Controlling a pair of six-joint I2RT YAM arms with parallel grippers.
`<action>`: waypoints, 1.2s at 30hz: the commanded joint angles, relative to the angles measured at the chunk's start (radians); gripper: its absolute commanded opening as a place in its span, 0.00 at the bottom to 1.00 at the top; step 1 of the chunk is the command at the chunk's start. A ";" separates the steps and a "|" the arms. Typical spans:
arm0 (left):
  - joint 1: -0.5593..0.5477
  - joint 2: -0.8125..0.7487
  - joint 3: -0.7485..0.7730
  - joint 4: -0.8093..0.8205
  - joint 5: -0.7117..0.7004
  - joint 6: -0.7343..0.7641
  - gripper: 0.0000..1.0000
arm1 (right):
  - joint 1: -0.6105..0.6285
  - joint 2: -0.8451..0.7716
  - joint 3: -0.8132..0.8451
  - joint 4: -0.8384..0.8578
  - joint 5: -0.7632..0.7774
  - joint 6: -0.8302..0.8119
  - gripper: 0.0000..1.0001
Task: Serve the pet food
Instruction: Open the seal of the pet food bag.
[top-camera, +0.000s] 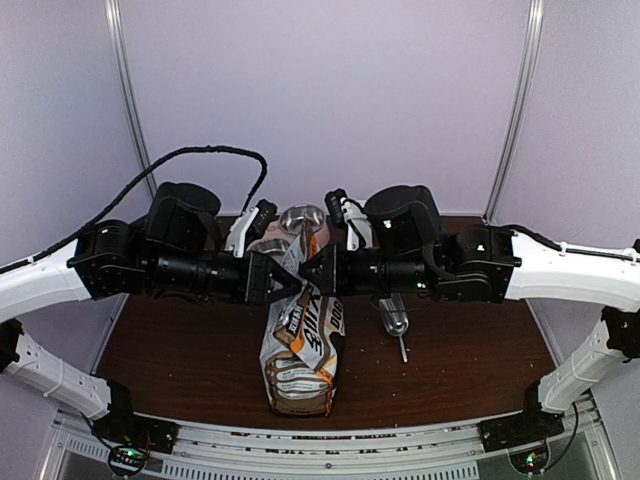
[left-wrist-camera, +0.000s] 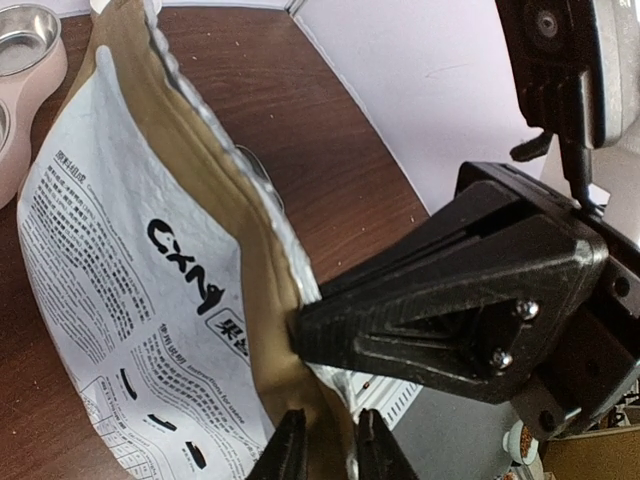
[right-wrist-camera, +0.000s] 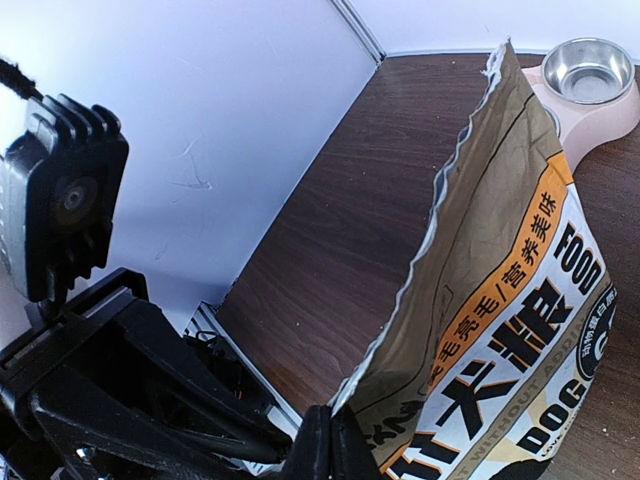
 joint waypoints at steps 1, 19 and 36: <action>0.005 0.016 0.026 -0.031 -0.001 0.006 0.18 | 0.003 -0.010 0.000 -0.051 0.002 -0.024 0.00; 0.005 0.090 0.119 -0.219 -0.064 0.039 0.16 | 0.054 0.057 0.100 -0.118 0.038 -0.055 0.00; 0.005 0.011 0.028 -0.050 -0.061 0.027 0.00 | 0.082 0.077 0.170 -0.214 0.142 -0.076 0.00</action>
